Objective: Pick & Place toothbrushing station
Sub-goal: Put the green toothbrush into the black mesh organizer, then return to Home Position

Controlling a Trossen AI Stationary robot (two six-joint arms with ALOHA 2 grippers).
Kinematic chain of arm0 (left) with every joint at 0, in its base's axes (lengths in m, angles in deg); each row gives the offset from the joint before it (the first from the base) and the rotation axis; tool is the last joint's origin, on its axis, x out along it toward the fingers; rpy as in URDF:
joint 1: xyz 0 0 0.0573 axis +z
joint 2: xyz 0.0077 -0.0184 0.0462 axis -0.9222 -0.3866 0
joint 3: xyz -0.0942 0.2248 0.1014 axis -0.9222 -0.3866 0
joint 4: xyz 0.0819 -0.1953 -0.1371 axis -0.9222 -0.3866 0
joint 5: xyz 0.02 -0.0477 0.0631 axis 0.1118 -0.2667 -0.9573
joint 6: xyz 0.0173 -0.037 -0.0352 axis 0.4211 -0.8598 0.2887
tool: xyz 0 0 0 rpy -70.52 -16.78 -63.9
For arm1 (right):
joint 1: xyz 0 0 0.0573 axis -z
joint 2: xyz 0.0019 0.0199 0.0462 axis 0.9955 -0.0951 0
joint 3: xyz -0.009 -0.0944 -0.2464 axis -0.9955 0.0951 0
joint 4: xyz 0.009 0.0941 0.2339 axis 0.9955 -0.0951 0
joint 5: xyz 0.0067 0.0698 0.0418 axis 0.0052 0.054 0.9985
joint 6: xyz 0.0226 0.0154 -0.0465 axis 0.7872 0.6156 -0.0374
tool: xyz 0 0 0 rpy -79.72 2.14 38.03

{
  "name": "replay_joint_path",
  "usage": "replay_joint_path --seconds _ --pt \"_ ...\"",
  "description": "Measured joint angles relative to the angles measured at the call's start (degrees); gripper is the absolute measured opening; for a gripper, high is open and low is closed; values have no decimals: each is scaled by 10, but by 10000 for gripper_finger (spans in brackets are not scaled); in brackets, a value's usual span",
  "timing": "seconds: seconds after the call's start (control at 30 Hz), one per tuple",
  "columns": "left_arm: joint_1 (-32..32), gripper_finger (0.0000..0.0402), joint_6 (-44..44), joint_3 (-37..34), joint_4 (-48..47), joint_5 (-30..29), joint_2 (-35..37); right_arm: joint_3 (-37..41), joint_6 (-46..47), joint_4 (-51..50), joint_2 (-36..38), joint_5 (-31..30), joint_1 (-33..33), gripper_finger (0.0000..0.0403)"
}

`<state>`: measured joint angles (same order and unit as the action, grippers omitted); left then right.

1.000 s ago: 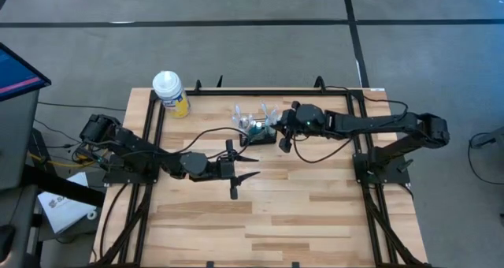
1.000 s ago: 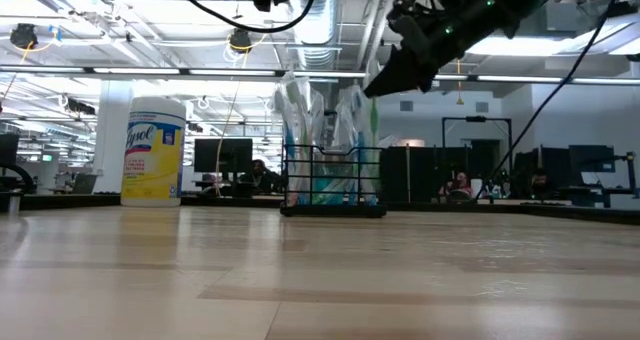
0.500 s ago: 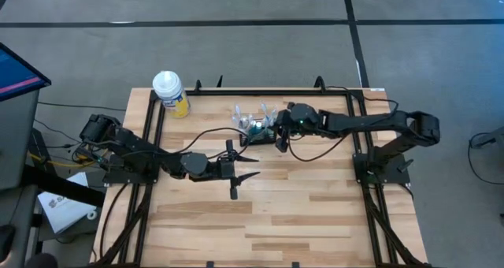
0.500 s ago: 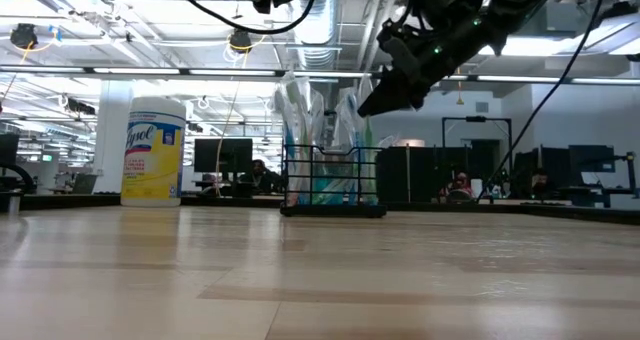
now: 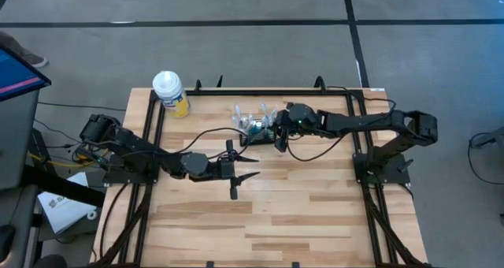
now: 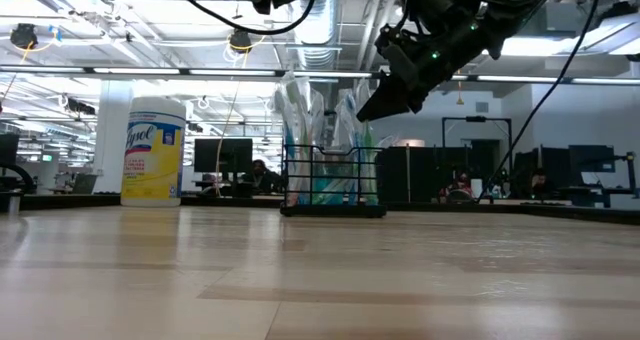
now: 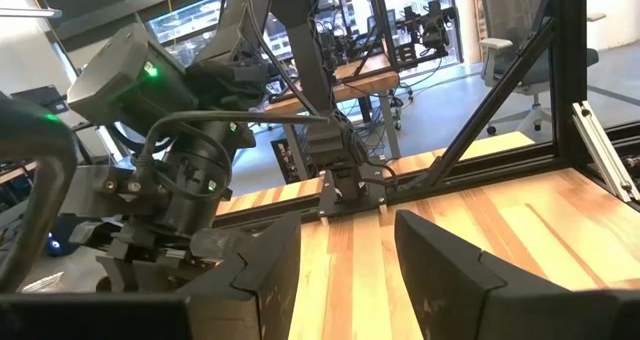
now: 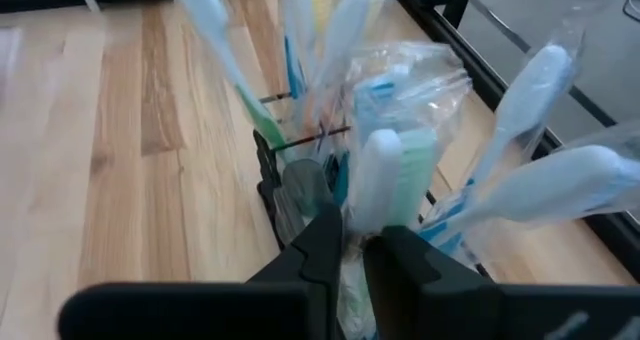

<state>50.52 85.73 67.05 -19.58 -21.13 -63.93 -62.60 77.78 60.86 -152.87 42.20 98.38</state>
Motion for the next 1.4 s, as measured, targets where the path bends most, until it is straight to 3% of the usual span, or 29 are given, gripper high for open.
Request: replay_joint_path --seconds 0.4,0.7,0.93,1.2,1.4 --pt "0 159 0 0 0 0 0 -1 -1 -36 14 0 2 123" --pt "0 159 0 0 0 0 0 0 18 -115 73 -2 14 177" --pt "0 159 0 0 -1 0 0 0 27 -161 114 -2 11 184" --pt "2 159 -28 0 -11 -13 0 0 25 -225 179 -2 -12 162" --pt "2 159 -44 0 -132 -69 54 32 40 -255 258 -2 -34 136"
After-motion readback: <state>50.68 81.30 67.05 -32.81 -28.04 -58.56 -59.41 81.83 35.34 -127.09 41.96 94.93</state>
